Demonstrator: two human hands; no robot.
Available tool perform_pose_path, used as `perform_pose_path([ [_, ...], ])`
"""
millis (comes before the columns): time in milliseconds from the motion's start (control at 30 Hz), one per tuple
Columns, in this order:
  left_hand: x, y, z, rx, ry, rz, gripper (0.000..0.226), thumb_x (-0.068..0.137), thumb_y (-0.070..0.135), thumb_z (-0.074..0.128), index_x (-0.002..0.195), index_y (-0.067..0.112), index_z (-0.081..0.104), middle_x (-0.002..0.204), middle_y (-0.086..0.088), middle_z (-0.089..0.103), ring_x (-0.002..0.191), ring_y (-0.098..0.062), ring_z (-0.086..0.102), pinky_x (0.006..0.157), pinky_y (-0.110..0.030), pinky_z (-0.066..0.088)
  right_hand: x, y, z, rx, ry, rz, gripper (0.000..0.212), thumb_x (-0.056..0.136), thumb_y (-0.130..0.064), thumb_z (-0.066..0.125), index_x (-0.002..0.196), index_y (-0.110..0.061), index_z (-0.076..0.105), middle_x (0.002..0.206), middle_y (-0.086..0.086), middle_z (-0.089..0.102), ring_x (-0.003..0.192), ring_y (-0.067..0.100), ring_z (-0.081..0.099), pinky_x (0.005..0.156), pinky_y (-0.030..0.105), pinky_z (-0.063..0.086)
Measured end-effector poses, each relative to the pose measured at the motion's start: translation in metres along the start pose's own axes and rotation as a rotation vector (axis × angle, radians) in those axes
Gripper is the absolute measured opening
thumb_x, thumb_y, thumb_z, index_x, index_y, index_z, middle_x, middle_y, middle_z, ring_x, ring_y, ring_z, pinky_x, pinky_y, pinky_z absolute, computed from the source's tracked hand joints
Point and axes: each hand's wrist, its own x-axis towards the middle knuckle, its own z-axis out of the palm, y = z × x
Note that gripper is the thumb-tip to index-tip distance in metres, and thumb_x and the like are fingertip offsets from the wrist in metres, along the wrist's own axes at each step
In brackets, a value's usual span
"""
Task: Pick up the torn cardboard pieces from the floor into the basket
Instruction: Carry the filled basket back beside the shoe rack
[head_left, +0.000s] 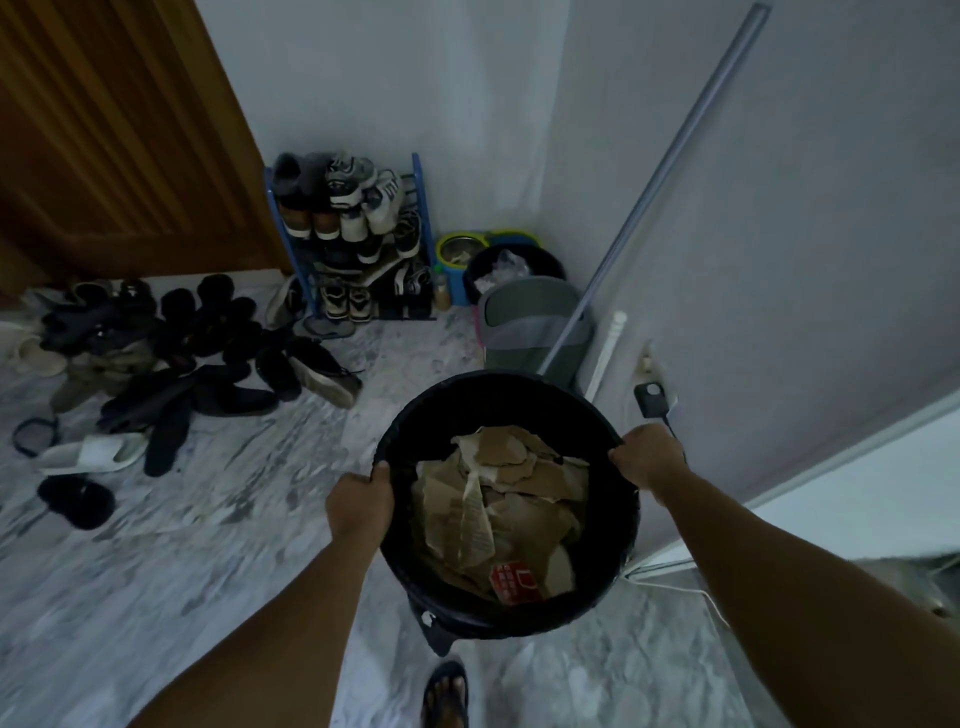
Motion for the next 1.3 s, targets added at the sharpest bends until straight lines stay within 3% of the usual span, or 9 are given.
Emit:
perform_pose_path([
  [133,0.014,0.013,0.048,0.038,-0.037,-0.029,0.048,0.097,0.039,0.048,0.072,0.0,0.056,0.072,-0.015,0.057,0.072,-0.031,0.056,0.067,-0.035,0.043,0.041,0.023,-0.006,-0.03,-0.042,-0.018,0.027,0.088,-0.017,0.054,0.103,0.002,0.066,0.107,0.018,0.065,0.106,0.033,0.062,0.079,0.031,0.046],
  [233,0.019,0.018,0.079,0.105,-0.052,-0.051,0.049,0.097,0.039,0.049,0.06,0.006,0.047,0.059,-0.01,0.05,0.062,-0.029,0.052,0.06,-0.033,0.039,0.073,0.04,-0.008,-0.041,-0.086,-0.052,0.017,0.086,-0.017,0.057,0.077,-0.003,0.059,0.086,0.014,0.058,0.085,0.03,0.058,0.071,0.027,0.039],
  [367,0.03,0.018,0.121,0.15,-0.065,-0.126,0.05,0.096,0.041,0.051,0.063,0.003,0.052,0.063,-0.015,0.056,0.069,-0.036,0.062,0.069,-0.04,0.054,0.113,0.064,-0.002,-0.075,-0.153,-0.105,0.027,0.079,-0.023,0.057,0.059,-0.009,0.044,0.069,0.01,0.049,0.073,0.025,0.05,0.067,0.025,0.035],
  [533,0.057,0.002,0.169,0.218,-0.115,-0.158,0.054,0.097,0.041,0.05,0.06,0.001,0.056,0.076,-0.029,0.067,0.07,-0.039,0.067,0.075,-0.048,0.058,0.163,0.089,0.022,-0.12,-0.183,-0.101,0.015,0.086,-0.011,0.058,0.083,0.003,0.063,0.079,0.012,0.053,0.078,0.027,0.055,0.067,0.025,0.038],
  [667,0.084,-0.017,0.206,0.257,-0.125,-0.182,0.056,0.098,0.037,0.048,0.055,0.002,0.053,0.066,-0.023,0.063,0.071,-0.039,0.069,0.074,-0.046,0.059,0.197,0.111,0.062,-0.12,-0.193,-0.104,0.026,0.087,-0.011,0.06,0.064,-0.009,0.048,0.065,0.002,0.046,0.077,0.022,0.054,0.061,0.022,0.038],
  [800,0.111,-0.037,0.239,0.256,-0.172,-0.203,0.045,0.096,0.026,0.054,0.057,0.003,0.052,0.069,-0.022,0.06,0.077,-0.041,0.069,0.075,-0.049,0.059,0.223,0.126,0.1,-0.092,-0.151,-0.055,0.006,0.087,-0.008,0.06,0.087,-0.003,0.057,0.08,0.009,0.054,0.076,0.022,0.053,0.06,0.024,0.04],
  [900,0.128,-0.049,0.262,0.266,-0.214,-0.206,0.036,0.093,0.019,0.056,0.061,0.003,0.053,0.07,-0.02,0.058,0.079,-0.041,0.069,0.074,-0.049,0.059,0.246,0.137,0.121,-0.087,-0.135,-0.032,0.015,0.088,-0.006,0.059,0.098,0.004,0.06,0.088,0.015,0.058,0.077,0.022,0.051,0.061,0.024,0.04],
  [1133,0.159,-0.074,0.317,0.282,-0.26,-0.135,0.029,0.092,0.016,0.058,0.066,0.002,0.055,0.074,-0.02,0.058,0.082,-0.043,0.069,0.075,-0.051,0.058,0.294,0.166,0.157,-0.098,-0.076,-0.027,0.024,0.087,-0.005,0.061,0.108,0.005,0.06,0.104,0.021,0.065,0.089,0.032,0.061,0.067,0.026,0.044],
  [1300,0.17,-0.088,0.346,0.279,-0.289,-0.133,0.03,0.088,0.011,0.058,0.06,0.005,0.048,0.07,-0.017,0.053,0.068,-0.033,0.063,0.066,-0.044,0.056,0.309,0.186,0.177,-0.114,-0.068,-0.023,0.018,0.087,-0.003,0.06,0.102,0.007,0.06,0.101,0.023,0.065,0.079,0.026,0.055,0.064,0.025,0.04],
])
